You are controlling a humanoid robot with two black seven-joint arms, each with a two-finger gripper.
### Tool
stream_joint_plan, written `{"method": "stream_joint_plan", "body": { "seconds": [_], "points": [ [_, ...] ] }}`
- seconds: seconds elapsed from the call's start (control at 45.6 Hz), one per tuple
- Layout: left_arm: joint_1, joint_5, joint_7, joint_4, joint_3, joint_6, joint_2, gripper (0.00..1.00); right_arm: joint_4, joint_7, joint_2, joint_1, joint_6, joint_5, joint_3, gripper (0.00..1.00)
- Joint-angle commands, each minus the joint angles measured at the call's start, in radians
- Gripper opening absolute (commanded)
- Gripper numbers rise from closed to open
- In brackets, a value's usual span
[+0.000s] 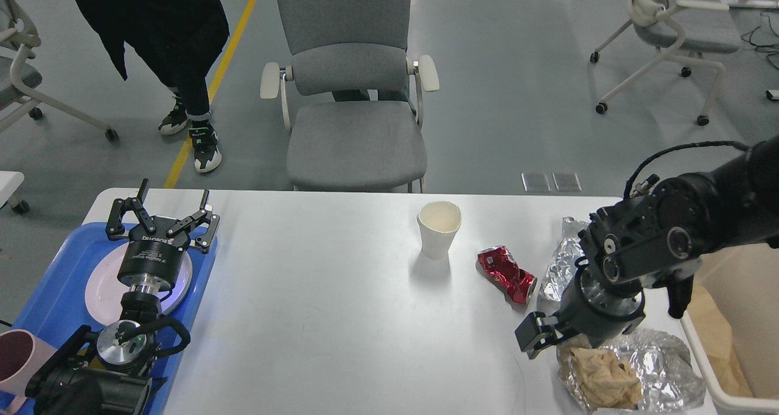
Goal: Tidy desktop
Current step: 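Lower the right gripper onto the foil-wrapped food and grasp it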
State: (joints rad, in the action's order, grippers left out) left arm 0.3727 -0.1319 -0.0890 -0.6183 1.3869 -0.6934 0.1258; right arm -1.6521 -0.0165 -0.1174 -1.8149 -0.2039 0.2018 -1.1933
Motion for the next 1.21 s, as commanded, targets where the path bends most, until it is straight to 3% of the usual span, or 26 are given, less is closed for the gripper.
{"method": "stream_joint_plan", "body": {
  "seconds": [0.0,0.11,0.373,0.614,0.789,0.833,1.074,1.183],
  "points": [
    [0.0,0.0,0.0,0.0,0.0,0.0,0.0,0.96,0.051,-0.007,0.051,0.143,0.133,0.001,0.004,1.0],
    [0.0,0.0,0.0,0.0,0.0,0.0,0.0,0.96,0.072,-0.007,0.097,0.207,0.204,0.001,0.001,0.98],
    [0.0,0.0,0.0,0.0,0.0,0.0,0.0,0.96,0.173,-0.011,0.107,0.301,0.224,-0.001,0.001,0.98],
    [0.0,0.0,0.0,0.0,0.0,0.0,0.0,0.96,0.25,-0.085,0.101,0.371,0.225,-0.002,-0.02,0.97],
    [0.0,0.0,0.0,0.0,0.0,0.0,0.0,0.96,0.284,-0.092,0.104,0.417,0.224,-0.002,-0.017,0.89],
    [0.0,0.0,0.0,0.0,0.0,0.0,0.0,0.96,0.284,-0.092,0.104,0.422,0.222,-0.002,-0.015,0.81],
    [0.0,0.0,0.0,0.0,0.0,0.0,0.0,0.96,0.284,-0.094,0.104,0.434,0.207,-0.002,-0.015,0.18],
    [0.0,0.0,0.0,0.0,0.0,0.0,0.0,0.96,0.284,-0.094,0.102,0.434,0.207,-0.007,-0.015,0.0]
  ]
}}
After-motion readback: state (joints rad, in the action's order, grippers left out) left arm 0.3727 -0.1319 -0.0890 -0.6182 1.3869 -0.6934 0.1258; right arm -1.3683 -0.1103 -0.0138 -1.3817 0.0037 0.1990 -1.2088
